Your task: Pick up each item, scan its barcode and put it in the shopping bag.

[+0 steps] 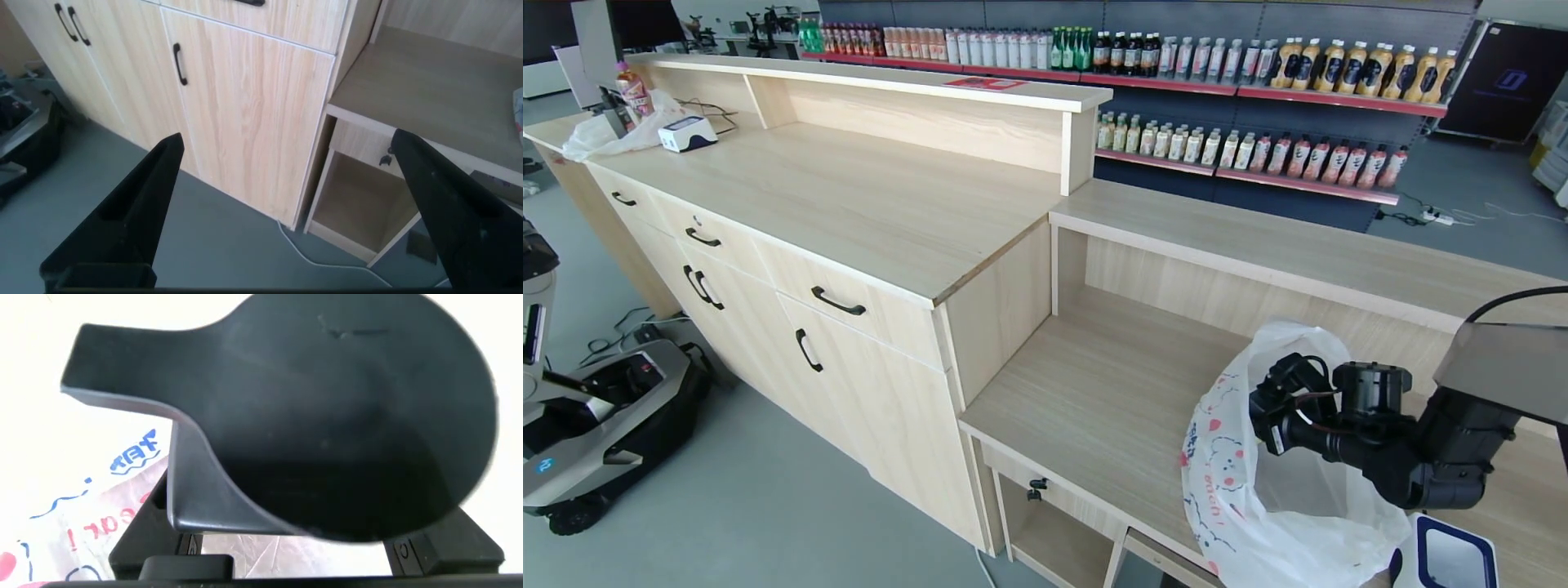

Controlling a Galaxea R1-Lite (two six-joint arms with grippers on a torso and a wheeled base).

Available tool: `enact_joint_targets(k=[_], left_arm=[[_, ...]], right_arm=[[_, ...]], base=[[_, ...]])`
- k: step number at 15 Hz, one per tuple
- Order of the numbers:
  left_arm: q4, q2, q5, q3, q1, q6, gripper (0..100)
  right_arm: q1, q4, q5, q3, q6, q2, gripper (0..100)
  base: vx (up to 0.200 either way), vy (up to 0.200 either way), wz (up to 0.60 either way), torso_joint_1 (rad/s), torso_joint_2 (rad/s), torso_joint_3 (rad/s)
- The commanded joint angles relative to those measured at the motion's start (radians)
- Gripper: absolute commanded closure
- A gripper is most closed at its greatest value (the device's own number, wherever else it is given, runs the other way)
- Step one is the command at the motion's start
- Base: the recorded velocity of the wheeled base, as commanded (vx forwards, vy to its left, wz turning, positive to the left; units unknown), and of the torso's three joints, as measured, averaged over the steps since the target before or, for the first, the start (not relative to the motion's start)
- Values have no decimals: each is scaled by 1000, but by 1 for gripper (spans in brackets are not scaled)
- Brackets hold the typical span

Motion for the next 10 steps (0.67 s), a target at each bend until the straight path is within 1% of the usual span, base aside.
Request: enact_joint_targets(k=[1,5,10], left_arm=[[0,2,0,0,0,0,0],[0,2,0,0,0,0,0],[0,2,0,0,0,0,0]], right_arm=[[-1,-22,2,-16,-2,53,100],[-1,-67,9,-45,-1,101,100],[-1,-82,17,-57,-16,144,100]], base=[[0,0,0,0,0,0],[0,0,0,0,0,0],[0,0,0,0,0,0]])
